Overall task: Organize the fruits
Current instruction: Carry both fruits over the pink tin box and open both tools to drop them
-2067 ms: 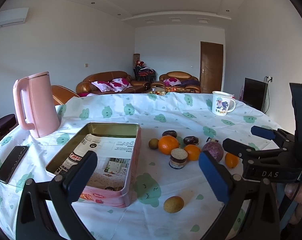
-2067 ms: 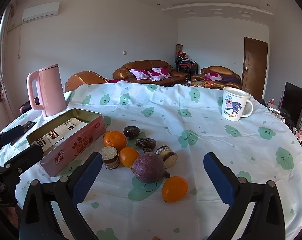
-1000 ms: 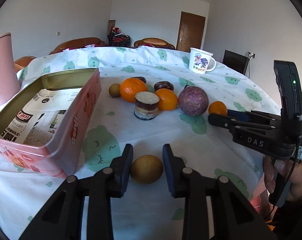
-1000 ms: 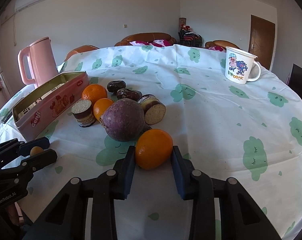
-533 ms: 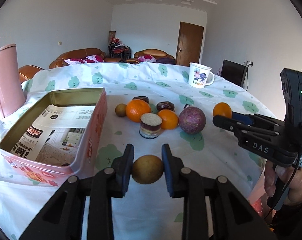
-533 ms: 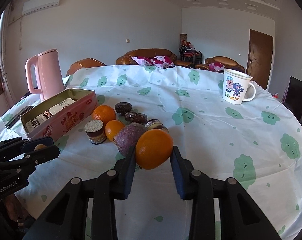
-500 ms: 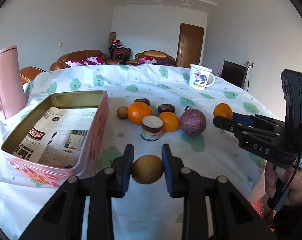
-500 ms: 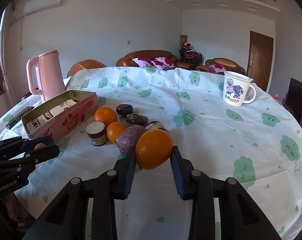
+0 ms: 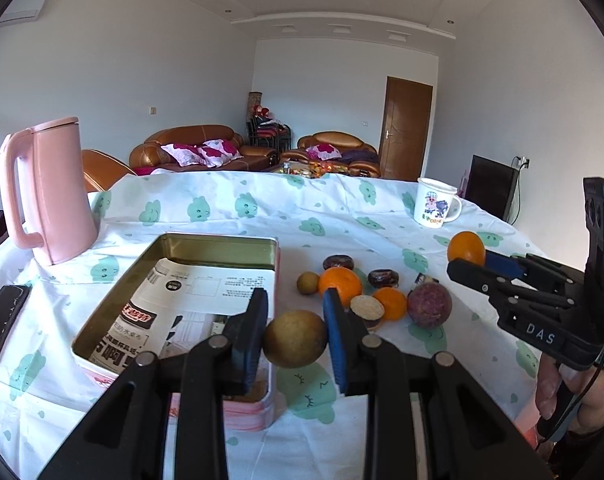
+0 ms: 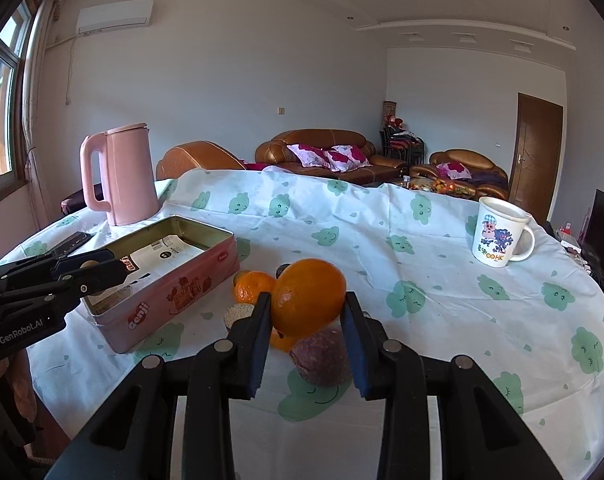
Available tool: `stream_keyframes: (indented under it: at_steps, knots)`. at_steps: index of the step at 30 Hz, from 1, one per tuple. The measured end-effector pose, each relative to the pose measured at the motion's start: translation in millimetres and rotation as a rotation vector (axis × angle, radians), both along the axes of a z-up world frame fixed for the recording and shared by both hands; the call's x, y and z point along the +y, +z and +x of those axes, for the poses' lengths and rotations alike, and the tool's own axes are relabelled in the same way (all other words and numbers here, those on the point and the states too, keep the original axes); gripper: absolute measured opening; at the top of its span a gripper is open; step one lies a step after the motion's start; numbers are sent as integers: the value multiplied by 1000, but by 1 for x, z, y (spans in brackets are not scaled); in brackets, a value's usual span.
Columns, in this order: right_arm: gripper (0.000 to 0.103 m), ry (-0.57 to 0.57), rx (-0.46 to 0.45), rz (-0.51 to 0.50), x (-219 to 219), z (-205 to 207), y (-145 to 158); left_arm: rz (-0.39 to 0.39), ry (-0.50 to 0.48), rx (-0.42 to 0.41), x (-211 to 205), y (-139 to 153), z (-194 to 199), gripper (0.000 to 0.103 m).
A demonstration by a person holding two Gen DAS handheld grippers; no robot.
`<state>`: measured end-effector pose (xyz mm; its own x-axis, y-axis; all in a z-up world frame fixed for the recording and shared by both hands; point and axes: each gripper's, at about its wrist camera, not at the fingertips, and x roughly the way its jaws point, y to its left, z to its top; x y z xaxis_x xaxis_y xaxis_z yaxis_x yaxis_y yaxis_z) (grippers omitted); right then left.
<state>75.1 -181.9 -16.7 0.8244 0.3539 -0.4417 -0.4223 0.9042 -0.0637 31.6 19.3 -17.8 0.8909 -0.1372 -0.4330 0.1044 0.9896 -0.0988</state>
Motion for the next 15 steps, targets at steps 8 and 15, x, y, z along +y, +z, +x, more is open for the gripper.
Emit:
stream_keyframes:
  at_steps: [8,15]
  knots:
    - [36,60,-29,-33,33,2,6,-6,58,-15,27,8,8,30]
    - [36,101,-52,-58,62,5,12,-16,97,0,46,5,20,30]
